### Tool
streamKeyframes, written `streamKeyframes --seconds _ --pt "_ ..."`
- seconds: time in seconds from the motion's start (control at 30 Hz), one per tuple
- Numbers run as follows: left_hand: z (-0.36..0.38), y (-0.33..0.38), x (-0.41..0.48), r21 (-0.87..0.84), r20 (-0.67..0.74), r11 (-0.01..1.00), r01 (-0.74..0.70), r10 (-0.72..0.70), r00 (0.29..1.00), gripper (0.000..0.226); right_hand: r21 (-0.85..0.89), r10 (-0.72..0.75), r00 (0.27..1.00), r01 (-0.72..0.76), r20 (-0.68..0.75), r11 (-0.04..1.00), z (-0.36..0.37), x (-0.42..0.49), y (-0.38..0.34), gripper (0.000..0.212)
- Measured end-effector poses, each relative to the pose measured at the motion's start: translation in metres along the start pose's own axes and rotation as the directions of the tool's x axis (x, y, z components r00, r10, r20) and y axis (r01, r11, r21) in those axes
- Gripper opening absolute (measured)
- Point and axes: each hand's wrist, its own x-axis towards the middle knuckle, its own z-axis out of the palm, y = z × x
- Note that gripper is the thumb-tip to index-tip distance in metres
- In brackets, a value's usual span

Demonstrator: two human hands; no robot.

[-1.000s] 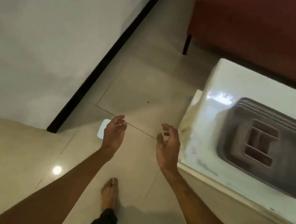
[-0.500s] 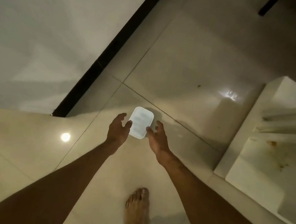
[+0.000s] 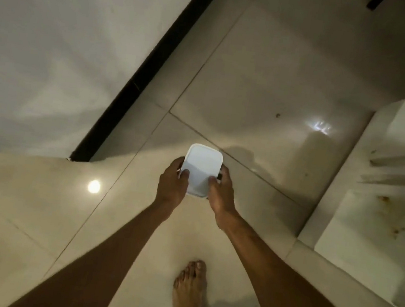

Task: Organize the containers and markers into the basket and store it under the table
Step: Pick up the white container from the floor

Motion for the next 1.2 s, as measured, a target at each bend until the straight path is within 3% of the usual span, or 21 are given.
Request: streamKeyframes --seconds 0.27,0.57,0.73,0.87,1.03,1.2 --pt "-0.004 0.177 -0.182 0.01 -0.117 0.962 -0.273 0.272 0.955 0.032 0.051 -0.236 0.958 0.247 -0.161 0.968 -0.142 -0.178 -0.11 0.046" --pt "0.128 0.348 -0.402 -0.086 -0.106 0.891 -0.446 0.436 0.893 0.028 0.079 -0.444 0.846 0.485 -0.296 0.871 -0.41 -0.339 -0.138 0.042" --pt "0.269 0.392 -0.506 -0.16 -0.004 0.873 -0.46 0.465 0.885 0.029 0.11 -0.395 0.801 0.489 -0.449 0.866 -0.58 -0.392 -0.09 0.039" --pt "0.395 0.406 -0.564 -0.175 0.192 0.883 -0.436 0.465 0.864 0.029 0.146 -0.229 0.764 0.388 -0.604 0.91 -0.698 -0.408 -0.022 0.038" --pt "0.517 0.396 -0.592 -0.097 0.374 0.907 -0.41 0.415 0.829 0.03 0.197 -0.051 0.721 0.256 -0.691 0.946 -0.791 -0.4 0.056 0.04" --pt "0.585 0.376 -0.58 0.039 0.512 0.913 -0.407 0.331 0.792 0.036 0.246 0.033 0.751 0.174 -0.66 0.953 -0.833 -0.372 0.103 0.041"
